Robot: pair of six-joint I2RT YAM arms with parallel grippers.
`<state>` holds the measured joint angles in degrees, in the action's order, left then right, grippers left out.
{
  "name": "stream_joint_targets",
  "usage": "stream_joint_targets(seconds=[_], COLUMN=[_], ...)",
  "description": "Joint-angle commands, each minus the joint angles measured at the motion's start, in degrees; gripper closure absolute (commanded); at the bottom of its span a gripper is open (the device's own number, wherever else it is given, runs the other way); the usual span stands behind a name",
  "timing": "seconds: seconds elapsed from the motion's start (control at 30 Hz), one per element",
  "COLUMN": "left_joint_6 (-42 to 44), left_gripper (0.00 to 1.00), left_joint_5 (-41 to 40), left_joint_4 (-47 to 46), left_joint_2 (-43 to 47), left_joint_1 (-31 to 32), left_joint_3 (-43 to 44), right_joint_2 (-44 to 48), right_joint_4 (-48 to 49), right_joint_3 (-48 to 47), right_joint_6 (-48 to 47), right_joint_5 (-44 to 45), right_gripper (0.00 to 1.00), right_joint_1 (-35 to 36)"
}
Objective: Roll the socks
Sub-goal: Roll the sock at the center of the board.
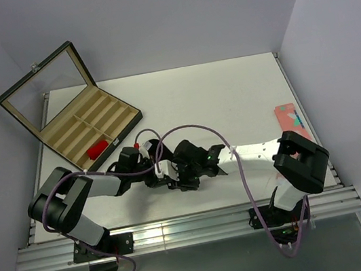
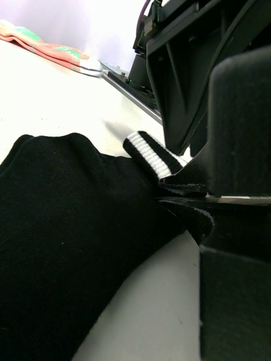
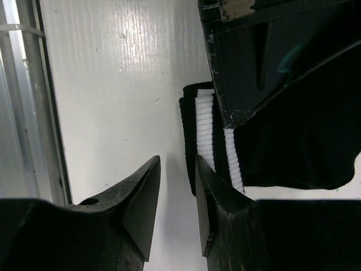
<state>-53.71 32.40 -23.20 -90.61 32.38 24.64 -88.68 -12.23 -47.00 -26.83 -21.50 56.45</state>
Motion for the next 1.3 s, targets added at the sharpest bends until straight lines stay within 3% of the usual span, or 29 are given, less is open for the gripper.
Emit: stream_joint_targets(seconds=[0.0,0.73,1.27], left_joint_6=[3.3,4.3,4.1], left_gripper=[1.00,1.00,1.00], left_joint_5=[-1.6,-1.1,0.1], left_joint_4=[7.6,8.2,6.7], left_joint_2=[-1.1,-1.3,-2.1], left_joint_1=[-0.6,-0.8,-0.7], left_joint_3=[-2.0,-2.1,-2.4], right_joint_2=[-1.5,2.7,6.1], right_joint_4=[4.5,10.2,9.1], right_joint_3=[-1.8,3.0,6.7], right_joint_6=[-0.8,-5.0,-9.8], right_joint_5=[3.0,12.4,13.8], right_gripper=[0.61,0.59,0.55], right_joint_1=[0.8,3.9,6.7])
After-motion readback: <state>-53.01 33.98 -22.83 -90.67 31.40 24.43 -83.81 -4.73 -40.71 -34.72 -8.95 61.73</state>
